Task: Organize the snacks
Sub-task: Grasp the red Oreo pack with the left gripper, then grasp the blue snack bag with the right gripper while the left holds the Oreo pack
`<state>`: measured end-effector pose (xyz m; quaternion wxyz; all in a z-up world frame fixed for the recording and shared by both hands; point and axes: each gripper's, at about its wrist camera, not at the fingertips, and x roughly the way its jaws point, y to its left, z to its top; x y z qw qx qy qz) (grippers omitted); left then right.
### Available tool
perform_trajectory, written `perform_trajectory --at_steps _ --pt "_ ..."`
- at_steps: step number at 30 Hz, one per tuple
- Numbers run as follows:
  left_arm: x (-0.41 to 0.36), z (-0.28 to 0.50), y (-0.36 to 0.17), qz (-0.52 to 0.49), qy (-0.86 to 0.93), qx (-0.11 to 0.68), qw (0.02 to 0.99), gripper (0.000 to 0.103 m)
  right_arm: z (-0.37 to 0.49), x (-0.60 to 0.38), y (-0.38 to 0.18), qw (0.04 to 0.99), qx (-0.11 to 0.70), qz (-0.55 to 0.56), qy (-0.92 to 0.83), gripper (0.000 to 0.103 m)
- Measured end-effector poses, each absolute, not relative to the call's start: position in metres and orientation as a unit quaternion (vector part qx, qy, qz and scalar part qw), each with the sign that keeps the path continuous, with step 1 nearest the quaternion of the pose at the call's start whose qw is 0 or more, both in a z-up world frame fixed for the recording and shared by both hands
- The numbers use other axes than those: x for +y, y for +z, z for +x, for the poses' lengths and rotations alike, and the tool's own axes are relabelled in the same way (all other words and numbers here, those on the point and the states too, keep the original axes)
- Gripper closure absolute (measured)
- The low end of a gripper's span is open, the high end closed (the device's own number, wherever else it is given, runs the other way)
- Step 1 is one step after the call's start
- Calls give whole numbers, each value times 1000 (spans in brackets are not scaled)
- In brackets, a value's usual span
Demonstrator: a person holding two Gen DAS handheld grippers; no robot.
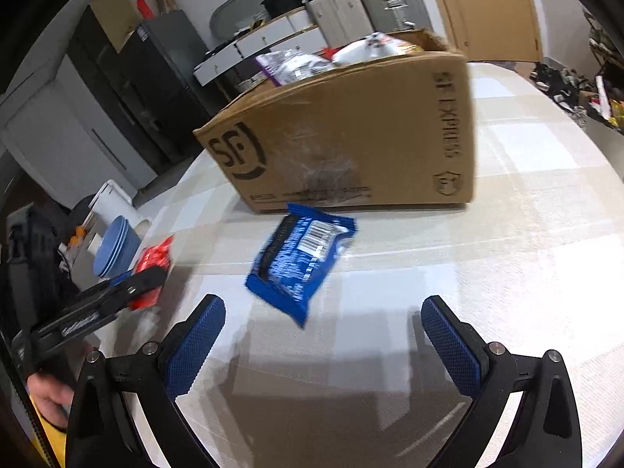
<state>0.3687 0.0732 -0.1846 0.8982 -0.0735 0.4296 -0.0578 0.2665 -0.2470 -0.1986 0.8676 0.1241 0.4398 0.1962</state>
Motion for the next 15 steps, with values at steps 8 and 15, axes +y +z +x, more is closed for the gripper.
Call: perform_trajectory --at_steps 8,15 --pt "100 320 -183 -92 -43 429 898 61 297 -212 -202 860 461 100 197 2" --pt "102 283 -193 -104 -47 432 895 61 316 -185 -205 862 474 66 168 6"
